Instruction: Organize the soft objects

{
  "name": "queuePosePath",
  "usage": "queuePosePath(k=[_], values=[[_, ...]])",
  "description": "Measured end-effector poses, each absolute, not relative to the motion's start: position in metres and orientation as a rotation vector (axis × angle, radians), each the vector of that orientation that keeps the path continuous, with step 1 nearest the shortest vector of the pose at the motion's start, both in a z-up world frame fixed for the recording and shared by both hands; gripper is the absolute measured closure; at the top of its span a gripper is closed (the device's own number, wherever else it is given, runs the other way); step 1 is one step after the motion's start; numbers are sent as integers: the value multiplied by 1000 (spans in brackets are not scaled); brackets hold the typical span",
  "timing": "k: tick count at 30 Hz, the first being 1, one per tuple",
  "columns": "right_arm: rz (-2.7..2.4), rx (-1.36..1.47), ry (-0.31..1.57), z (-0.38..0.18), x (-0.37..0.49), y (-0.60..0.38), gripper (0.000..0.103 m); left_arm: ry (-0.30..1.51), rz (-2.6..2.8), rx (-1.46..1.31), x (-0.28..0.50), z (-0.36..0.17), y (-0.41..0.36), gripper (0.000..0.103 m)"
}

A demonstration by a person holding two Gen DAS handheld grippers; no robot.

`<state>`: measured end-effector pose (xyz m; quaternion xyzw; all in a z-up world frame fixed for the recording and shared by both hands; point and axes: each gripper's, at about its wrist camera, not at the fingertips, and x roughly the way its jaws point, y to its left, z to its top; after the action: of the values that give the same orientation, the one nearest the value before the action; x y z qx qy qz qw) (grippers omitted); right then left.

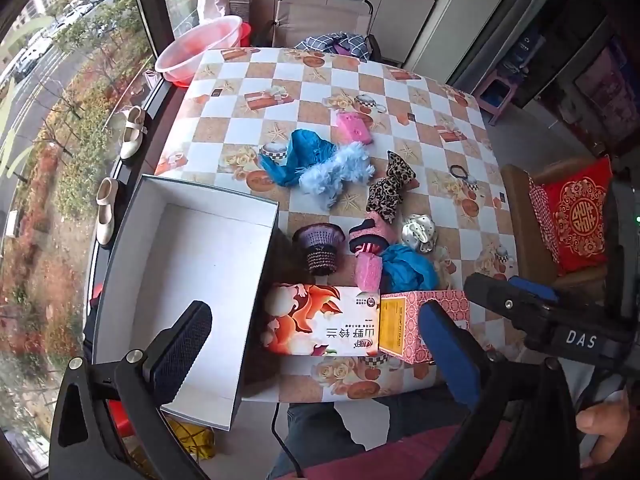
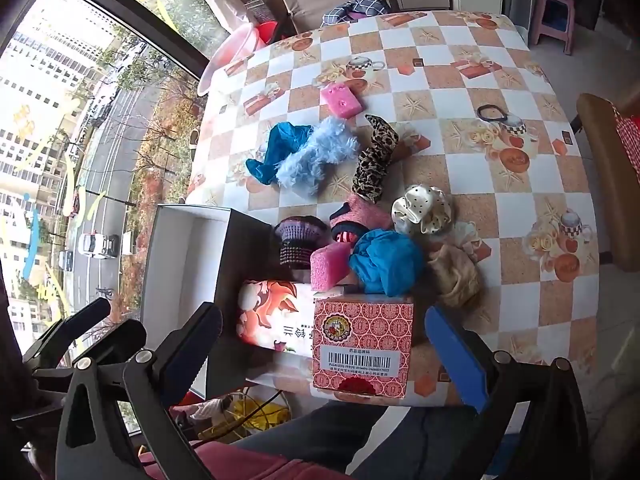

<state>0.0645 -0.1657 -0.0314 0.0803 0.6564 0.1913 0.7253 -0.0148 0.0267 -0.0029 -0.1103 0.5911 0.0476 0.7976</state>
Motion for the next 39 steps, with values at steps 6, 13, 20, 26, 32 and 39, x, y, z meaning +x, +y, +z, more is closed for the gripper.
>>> queuePosePath(k=[6,13,20,26,32,39], values=[[410,179,1469,-36,63,-168,1,1283,89,-246,-15,-5,28,0],[397,199,1474,-39,61,-173,1,1292,88,-253,-14,-7,28,0],[387,211,1474,-40,61,-177,1,1293,78,-248,-12,-7,27,0],[378,216,1472,-40,61,-179,1,1301,71,-253,-8,-7,26,0],[371,221,1475,-40,61,-182,1,1306,70,-252,-6,-6,24,0],[369,220,1484,-42,61,-182,1,1321,68,-263,-4,-9,24,0]])
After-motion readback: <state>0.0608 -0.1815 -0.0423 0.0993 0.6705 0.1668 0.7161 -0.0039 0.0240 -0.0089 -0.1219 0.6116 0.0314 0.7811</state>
